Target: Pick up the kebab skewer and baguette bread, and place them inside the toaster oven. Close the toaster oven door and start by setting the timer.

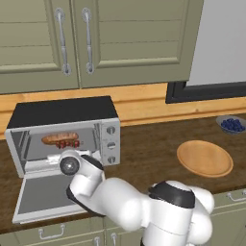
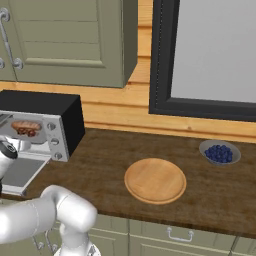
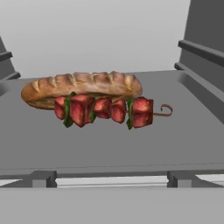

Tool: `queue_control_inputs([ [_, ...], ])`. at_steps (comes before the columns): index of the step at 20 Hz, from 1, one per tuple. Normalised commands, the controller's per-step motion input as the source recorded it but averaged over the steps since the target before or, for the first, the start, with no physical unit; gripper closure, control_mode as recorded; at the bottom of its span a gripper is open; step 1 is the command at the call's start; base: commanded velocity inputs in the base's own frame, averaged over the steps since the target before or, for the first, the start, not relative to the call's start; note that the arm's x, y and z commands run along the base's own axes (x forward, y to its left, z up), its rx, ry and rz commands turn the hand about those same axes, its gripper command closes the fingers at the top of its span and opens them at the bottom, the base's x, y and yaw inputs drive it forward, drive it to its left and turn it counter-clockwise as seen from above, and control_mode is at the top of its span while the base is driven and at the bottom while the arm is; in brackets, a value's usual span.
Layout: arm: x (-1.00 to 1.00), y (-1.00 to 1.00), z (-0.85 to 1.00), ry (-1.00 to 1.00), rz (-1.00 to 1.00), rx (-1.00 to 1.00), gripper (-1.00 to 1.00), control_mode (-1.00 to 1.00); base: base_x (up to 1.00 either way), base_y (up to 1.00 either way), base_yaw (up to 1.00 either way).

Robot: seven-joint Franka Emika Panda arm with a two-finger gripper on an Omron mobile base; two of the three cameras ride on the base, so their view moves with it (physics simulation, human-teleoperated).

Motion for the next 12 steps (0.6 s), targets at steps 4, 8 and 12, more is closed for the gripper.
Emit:
queue_control_inputs([
  [4, 0.29, 0.0, 0.0, 0.0, 0.0, 0.0, -1.0, -1.0, 0.0, 0.0, 0.0],
  [8, 0.26, 0.0, 0.0, 0.0, 0.01, 0.0, -1.0, -1.0, 0.0, 0.0, 0.0],
  [12, 0.27, 0.0, 0.0, 0.0, 0.01, 0.0, -1.0, -1.0, 0.0, 0.0, 0.0],
])
